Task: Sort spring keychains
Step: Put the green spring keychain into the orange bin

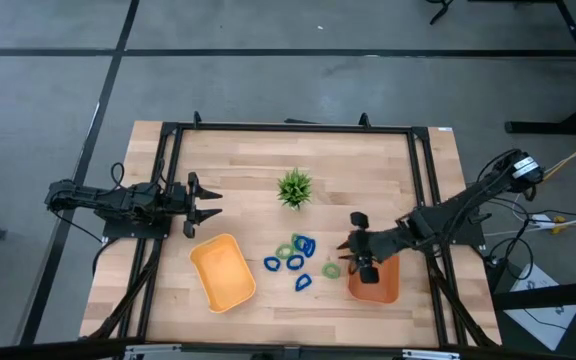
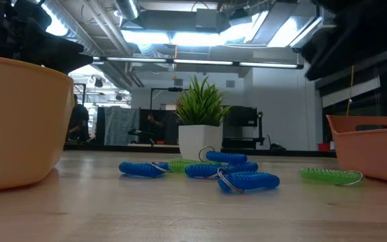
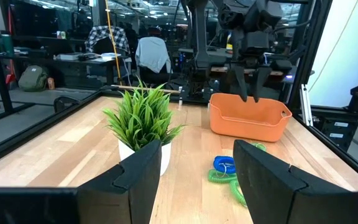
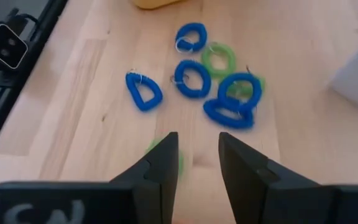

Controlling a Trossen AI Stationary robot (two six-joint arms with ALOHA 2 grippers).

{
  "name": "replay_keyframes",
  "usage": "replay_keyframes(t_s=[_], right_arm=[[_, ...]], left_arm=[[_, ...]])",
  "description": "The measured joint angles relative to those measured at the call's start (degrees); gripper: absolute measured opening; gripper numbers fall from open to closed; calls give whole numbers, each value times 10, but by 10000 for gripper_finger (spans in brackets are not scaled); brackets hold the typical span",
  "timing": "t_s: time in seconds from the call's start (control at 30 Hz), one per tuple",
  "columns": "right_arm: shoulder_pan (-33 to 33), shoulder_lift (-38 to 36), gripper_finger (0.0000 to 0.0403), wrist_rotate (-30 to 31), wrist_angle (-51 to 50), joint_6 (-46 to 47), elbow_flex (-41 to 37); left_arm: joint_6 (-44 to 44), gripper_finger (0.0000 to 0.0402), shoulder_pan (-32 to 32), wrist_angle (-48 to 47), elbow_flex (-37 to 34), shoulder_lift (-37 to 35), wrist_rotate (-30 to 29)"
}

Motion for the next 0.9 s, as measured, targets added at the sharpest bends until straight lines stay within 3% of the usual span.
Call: replay_keyframes(t_s=[0.27,0.9], right_arm=[[-42,67,115,-73,76,-134,24],[-79,230,115,-79,85,-242,132]], left_arm=[[0,196,0,0,0,0,0],[0,196,0,0,0,0,0]])
